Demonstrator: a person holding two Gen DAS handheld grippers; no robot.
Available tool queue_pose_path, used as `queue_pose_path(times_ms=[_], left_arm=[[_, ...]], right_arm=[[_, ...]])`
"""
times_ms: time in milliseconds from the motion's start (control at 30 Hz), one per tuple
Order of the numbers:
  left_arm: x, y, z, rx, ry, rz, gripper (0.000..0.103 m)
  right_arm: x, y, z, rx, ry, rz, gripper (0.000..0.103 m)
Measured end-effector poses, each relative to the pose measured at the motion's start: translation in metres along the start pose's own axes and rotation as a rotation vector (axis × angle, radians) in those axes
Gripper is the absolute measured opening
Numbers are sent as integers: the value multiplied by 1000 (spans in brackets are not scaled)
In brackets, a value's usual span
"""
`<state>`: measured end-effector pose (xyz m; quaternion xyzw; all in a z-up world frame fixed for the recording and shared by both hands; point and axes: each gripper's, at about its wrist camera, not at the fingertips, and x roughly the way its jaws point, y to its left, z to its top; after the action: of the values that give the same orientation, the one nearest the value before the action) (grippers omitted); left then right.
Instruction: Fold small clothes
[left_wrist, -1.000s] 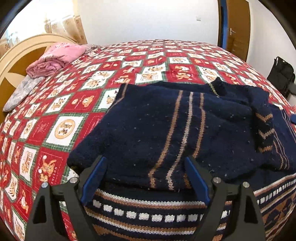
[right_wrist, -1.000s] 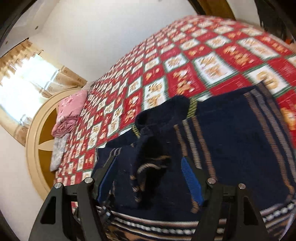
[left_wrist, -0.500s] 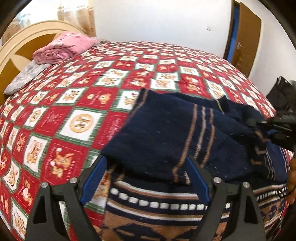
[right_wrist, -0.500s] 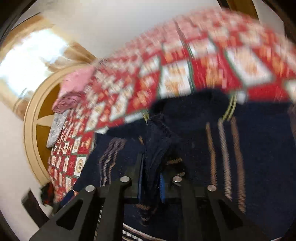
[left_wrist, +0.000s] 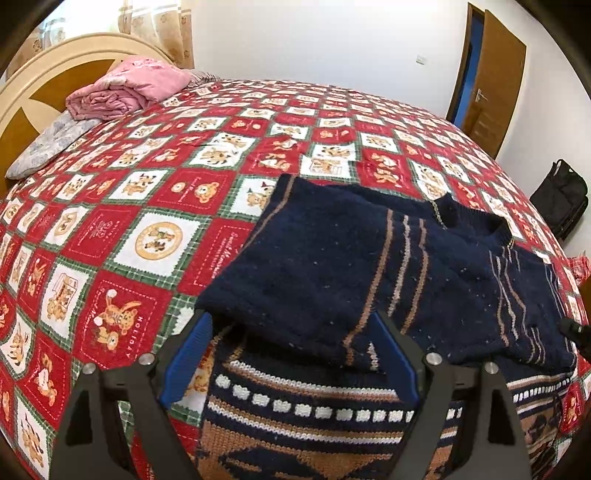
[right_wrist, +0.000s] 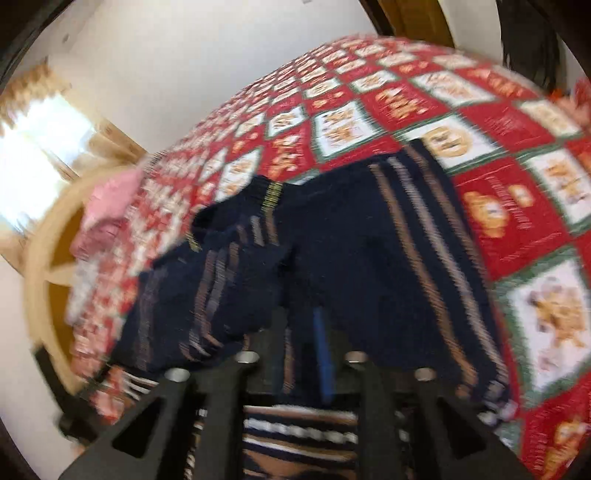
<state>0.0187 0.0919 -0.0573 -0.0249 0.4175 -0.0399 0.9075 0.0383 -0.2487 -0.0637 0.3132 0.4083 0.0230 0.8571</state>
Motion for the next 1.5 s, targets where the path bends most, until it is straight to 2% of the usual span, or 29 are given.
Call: queue_pose_path(times_ms=[33,67,167,200,233,300,333,367,433,500,600,700,767,800,900,967,1000,1033,1100,1133,1200,1233,1267,1333,1433,1500], left_arm=[[-2,0,1,0,-5,2,89],[-5,2,1,0,-12,6,89],[-13,11,5,-16,-34,25,89],[-15,15,6,-25,-39,34,89],[-16,19,7,-34,-44,42,89],[-18,31,10,-62,-53,64,89],[-19,36,11,-73,-55,73,89],[-19,41,12,-87,-55,84,89],[-19,53,13,-115,-54,105,89],[-18,63,14,-144,-51,115,89],[-16,73,14,-187,-42,106,89],[-15,74,13,-190,-38,106,89],[-14,71,13,-180,-37,110,89],[-14,70,13,-175,-37,109,89],[-12,66,14,-167,-39,117,89],[-7,61,15,-165,-34,115,89],[-5,56,16,-157,-31,107,89],[-2,51,16,-138,-24,100,89],[-1,40,15,-85,-16,93,89],[-1,35,14,-62,-17,91,89],[-2,30,14,-24,-25,81,89],[-2,27,14,-14,-33,76,89],[-2,25,16,-8,-40,74,89],[1,17,19,7,-50,69,89],[10,0,24,29,-32,55,89],[15,-11,23,44,-18,36,89]], right_arm=[[7,3,4,4,-13,0,77],[15,7,7,0,-28,-4,81],[43,28,8,-55,-7,-12,81],[51,35,6,-98,4,-50,79],[60,43,2,-144,17,-90,72],[76,72,-12,-311,7,-220,69],[81,82,-18,-383,-1,-268,54],[86,93,-26,-445,-1,-309,46],[86,99,-28,-463,-5,-298,21],[79,104,-26,-482,-23,-302,16],[56,115,-17,-546,-108,-301,12],[28,120,-7,-608,-186,-331,12],[16,116,-2,-652,-218,-380,12],[17,111,0,-674,-217,-413,12],[37,87,-2,-682,-154,-431,13],[54,68,-5,-653,-83,-436,18],[61,58,-5,-614,-42,-441,25],[59,51,-4,-575,-45,-440,38],[35,40,0,-481,-100,-424,53],[25,38,0,-461,-131,-447,54],[1,37,-3,-447,-221,-564,54],[-9,39,-5,-457,-250,-557,54],[-16,44,-7,-472,-261,-502,54],[-20,56,-11,-502,-245,-431,53],[2,78,-24,-569,-160,-335,53],[27,84,-32,-601,-98,-312,53]])
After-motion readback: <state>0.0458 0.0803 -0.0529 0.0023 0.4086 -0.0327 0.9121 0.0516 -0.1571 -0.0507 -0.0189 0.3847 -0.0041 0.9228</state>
